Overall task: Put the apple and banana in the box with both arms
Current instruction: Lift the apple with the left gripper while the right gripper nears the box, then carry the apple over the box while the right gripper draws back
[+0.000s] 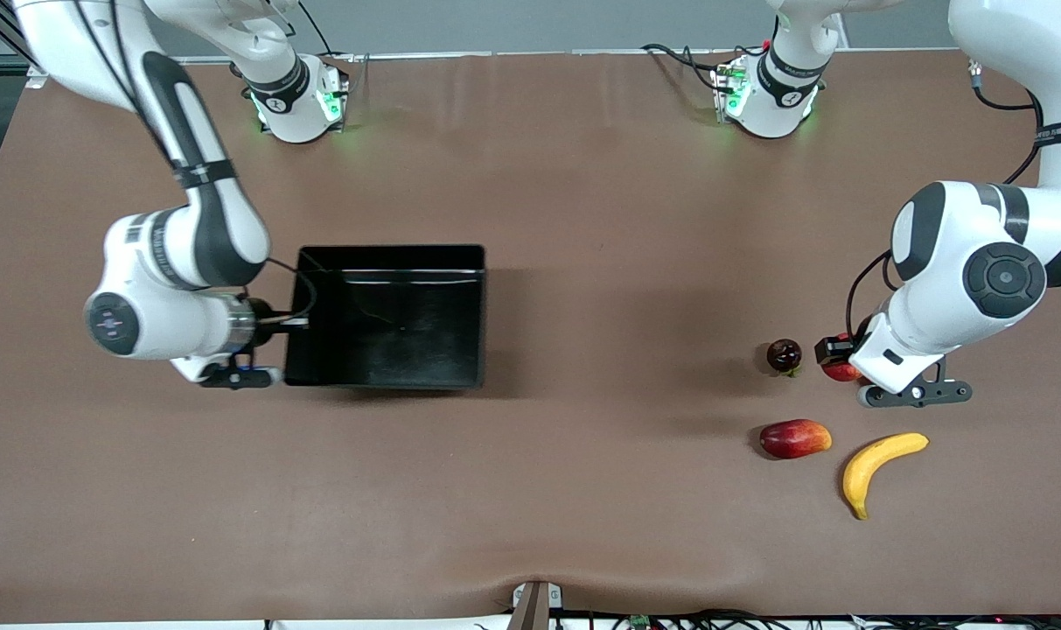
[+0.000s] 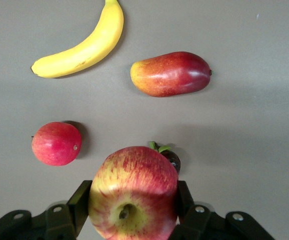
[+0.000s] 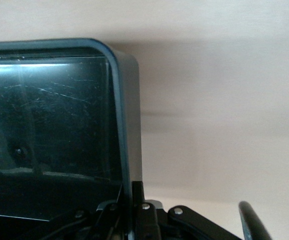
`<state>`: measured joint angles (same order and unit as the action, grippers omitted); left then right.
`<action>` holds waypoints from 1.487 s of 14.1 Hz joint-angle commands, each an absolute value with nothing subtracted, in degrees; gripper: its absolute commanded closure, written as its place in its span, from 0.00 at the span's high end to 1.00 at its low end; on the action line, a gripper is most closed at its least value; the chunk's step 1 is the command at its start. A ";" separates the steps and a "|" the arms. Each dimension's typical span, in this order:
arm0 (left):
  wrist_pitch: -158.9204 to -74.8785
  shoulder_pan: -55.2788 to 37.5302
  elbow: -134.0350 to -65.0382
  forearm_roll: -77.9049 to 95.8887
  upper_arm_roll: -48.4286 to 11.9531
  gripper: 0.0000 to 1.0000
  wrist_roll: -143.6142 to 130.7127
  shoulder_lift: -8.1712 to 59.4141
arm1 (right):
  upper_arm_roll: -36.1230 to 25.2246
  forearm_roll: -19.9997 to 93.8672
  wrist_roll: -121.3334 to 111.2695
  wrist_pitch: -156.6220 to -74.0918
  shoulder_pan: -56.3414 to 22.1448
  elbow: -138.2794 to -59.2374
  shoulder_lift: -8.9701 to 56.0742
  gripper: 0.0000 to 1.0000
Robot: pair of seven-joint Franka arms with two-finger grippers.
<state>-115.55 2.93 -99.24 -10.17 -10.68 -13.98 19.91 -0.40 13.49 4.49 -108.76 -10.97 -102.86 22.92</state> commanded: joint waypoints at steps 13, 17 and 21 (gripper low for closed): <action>-106.88 2.64 -95.71 -10.46 -15.82 0.00 -20.39 18.98 | -0.97 18.71 29.62 -127.61 -36.03 -100.99 30.67 0.00; -106.44 2.11 -95.54 -10.28 -16.69 0.00 -22.57 19.07 | -1.05 18.81 30.32 -129.90 -38.49 -99.58 33.83 0.00; -106.08 1.58 -94.92 -10.02 -19.07 0.00 -28.55 19.69 | -1.23 18.11 31.82 -129.11 -38.32 -97.30 34.81 1.00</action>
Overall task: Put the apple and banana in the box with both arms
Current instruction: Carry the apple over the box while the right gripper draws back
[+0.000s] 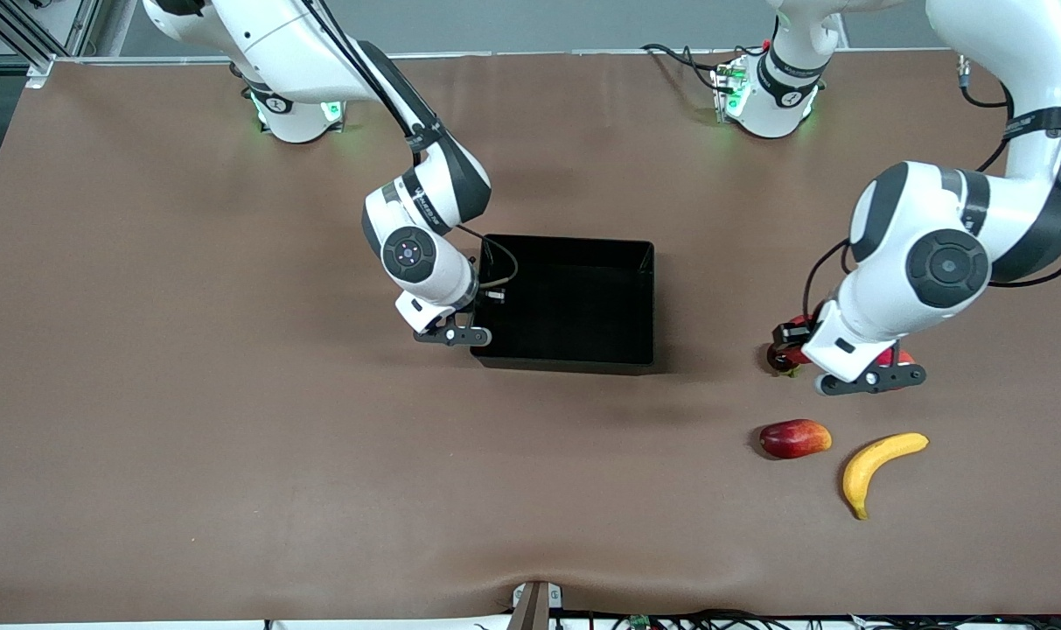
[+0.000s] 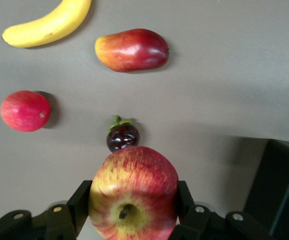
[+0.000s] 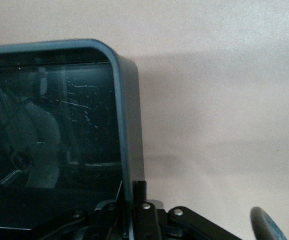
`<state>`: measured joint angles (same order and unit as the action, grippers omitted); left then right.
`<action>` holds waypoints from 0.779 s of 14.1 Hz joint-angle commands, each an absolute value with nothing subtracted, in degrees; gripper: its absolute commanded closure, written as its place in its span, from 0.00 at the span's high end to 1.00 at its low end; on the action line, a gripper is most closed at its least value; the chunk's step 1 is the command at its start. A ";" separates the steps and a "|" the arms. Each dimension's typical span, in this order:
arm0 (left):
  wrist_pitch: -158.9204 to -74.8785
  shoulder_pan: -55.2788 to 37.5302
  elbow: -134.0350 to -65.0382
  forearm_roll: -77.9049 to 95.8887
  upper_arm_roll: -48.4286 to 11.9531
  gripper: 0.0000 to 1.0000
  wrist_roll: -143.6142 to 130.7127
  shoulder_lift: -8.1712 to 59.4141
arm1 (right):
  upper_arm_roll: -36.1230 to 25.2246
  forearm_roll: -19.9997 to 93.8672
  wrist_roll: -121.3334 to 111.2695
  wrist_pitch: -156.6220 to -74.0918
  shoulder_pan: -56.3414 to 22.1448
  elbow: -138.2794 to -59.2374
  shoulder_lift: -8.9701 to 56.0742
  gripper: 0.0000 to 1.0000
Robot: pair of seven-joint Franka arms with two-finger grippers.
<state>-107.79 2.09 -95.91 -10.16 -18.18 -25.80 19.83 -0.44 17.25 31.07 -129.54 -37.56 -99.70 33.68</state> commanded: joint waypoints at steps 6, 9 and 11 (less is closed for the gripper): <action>-106.08 -2.54 -94.92 -9.93 -22.32 0.00 -39.80 19.78 | -1.58 18.02 32.08 -112.36 -35.86 -85.98 33.75 1.00; -106.08 -7.19 -95.01 -9.58 -22.33 0.00 -46.29 20.74 | -1.58 18.02 31.91 -107.85 -33.14 -81.40 33.40 1.00; -106.17 -11.84 -95.62 -9.84 -22.32 0.00 -52.96 21.97 | -1.49 18.02 31.64 -105.13 -30.42 -78.85 33.05 1.00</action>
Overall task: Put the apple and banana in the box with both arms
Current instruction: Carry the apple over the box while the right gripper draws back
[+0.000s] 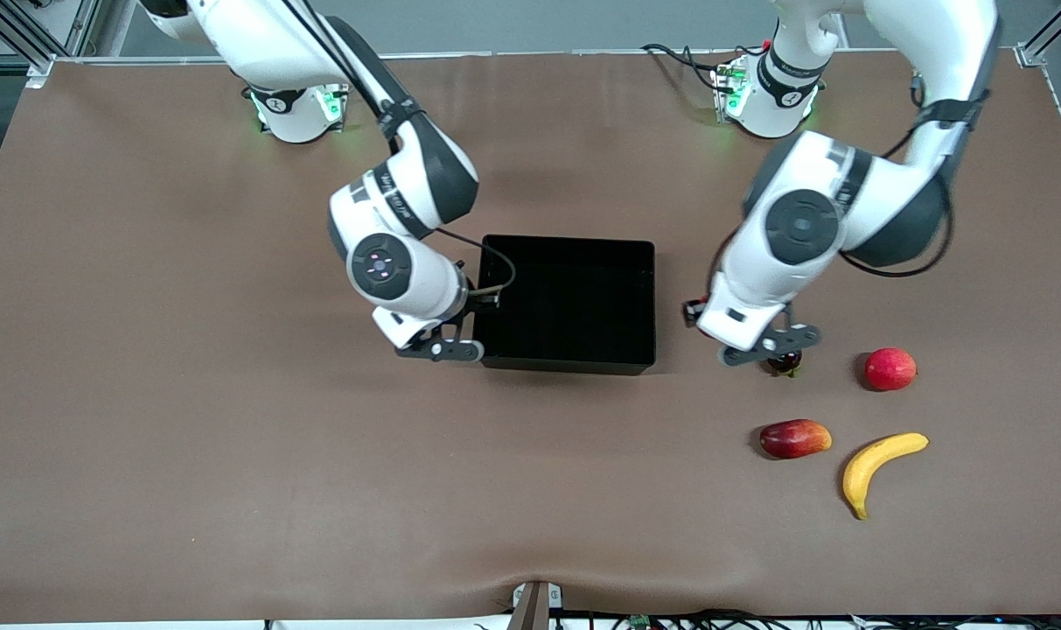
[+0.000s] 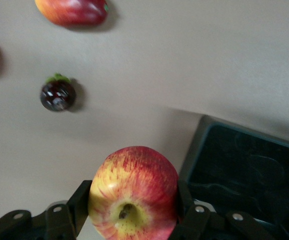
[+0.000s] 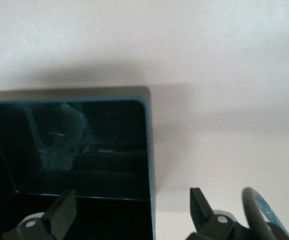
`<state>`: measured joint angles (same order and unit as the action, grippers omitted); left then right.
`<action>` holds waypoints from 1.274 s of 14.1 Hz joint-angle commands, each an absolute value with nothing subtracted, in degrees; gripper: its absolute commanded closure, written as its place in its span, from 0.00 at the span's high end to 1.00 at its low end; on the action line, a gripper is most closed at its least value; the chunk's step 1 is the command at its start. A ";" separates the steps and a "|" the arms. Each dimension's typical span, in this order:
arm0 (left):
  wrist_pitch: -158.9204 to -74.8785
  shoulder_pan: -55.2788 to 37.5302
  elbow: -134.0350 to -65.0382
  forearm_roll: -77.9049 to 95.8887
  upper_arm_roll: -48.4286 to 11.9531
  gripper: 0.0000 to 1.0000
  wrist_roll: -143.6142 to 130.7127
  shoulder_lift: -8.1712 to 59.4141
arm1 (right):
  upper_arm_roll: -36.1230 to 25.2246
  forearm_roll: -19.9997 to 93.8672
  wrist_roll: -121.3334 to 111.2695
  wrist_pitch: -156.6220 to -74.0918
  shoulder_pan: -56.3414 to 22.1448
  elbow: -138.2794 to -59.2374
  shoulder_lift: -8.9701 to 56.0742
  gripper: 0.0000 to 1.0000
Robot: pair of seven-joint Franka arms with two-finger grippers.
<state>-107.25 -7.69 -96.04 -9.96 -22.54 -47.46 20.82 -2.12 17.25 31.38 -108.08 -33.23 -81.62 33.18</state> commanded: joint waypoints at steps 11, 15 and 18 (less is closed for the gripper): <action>-119.35 -22.85 -102.04 -12.12 -22.41 0.00 -56.87 27.94 | -1.58 8.79 31.64 -94.32 -23.21 -74.44 24.35 1.00; -127.33 -23.03 -108.70 -16.26 -22.41 0.00 -56.95 28.39 | -1.41 3.52 30.16 -91.06 -20.05 -74.44 19.52 1.00; -130.52 -22.94 -109.95 -16.26 -22.41 0.00 -56.95 29.44 | -1.49 3.52 24.27 -87.82 -17.94 -74.44 16.45 1.00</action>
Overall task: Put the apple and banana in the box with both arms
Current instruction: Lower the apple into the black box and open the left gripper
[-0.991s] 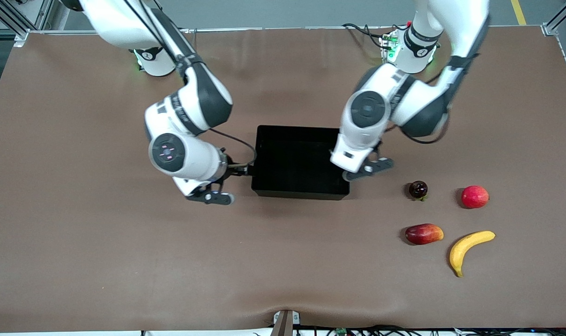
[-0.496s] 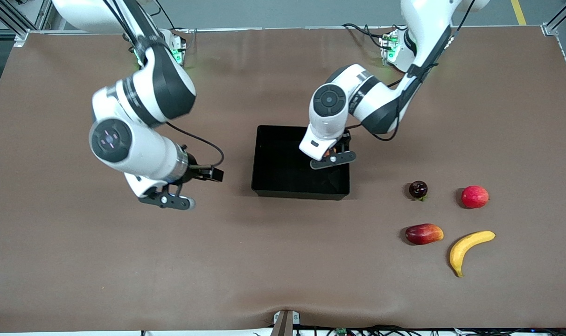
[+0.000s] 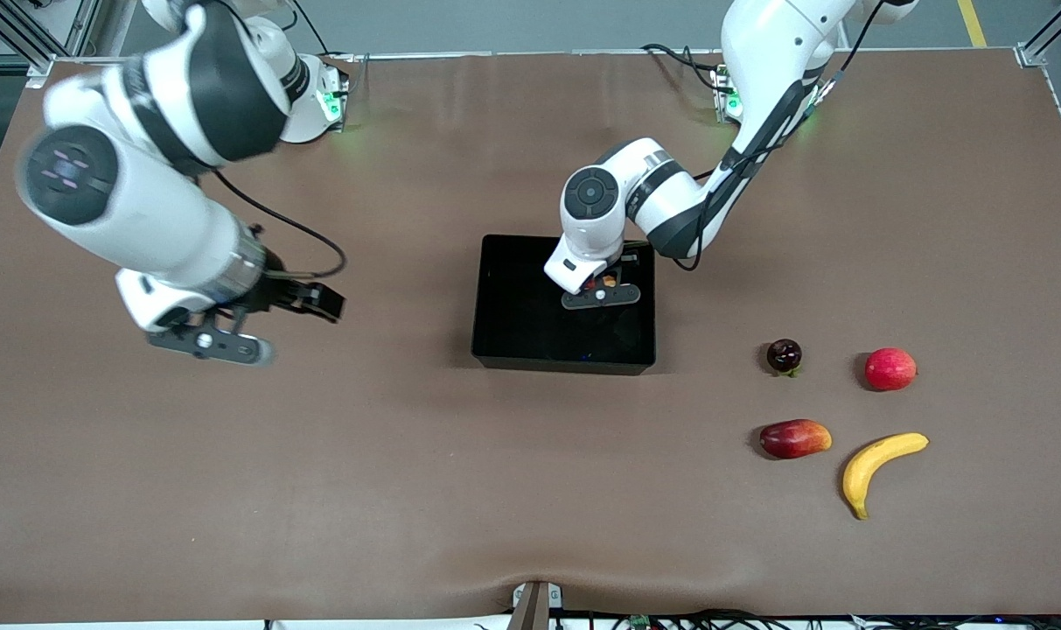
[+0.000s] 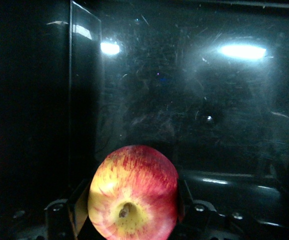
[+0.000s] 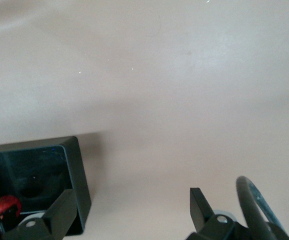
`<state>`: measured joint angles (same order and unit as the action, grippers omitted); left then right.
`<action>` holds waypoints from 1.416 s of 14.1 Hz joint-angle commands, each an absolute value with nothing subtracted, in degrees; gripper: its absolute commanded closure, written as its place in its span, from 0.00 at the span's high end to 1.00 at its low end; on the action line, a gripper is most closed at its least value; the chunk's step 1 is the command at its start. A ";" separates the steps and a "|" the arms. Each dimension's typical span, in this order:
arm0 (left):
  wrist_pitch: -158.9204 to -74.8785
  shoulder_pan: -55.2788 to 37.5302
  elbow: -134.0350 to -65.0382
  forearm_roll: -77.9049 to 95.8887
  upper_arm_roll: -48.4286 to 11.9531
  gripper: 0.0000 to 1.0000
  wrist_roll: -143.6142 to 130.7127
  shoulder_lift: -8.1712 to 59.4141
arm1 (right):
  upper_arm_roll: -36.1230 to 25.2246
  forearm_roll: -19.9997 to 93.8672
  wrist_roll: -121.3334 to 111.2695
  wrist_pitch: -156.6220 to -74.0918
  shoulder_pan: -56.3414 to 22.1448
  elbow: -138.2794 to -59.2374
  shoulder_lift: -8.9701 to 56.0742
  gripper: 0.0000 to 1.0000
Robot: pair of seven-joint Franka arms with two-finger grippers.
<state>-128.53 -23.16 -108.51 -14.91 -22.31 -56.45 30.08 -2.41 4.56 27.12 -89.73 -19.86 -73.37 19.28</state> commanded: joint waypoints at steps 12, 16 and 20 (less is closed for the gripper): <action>-129.81 -22.59 -108.81 -15.56 -22.41 1.00 -59.94 31.55 | -5.45 2.20 13.54 -75.67 -8.44 -75.93 6.16 1.00; -120.88 -22.50 -103.21 -15.56 -22.41 1.00 -59.50 30.50 | -5.27 2.11 8.37 -76.20 -5.89 -79.62 2.38 1.00; -110.51 -22.06 -93.10 -15.38 -22.15 1.00 -54.60 29.97 | -5.10 1.67 5.71 -76.55 -4.66 -82.17 0.10 1.00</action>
<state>-115.87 -22.41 -97.76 -14.91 -22.20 -57.32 30.80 -5.98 2.75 7.03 -75.57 -5.86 -78.31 3.22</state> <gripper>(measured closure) 0.000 0.000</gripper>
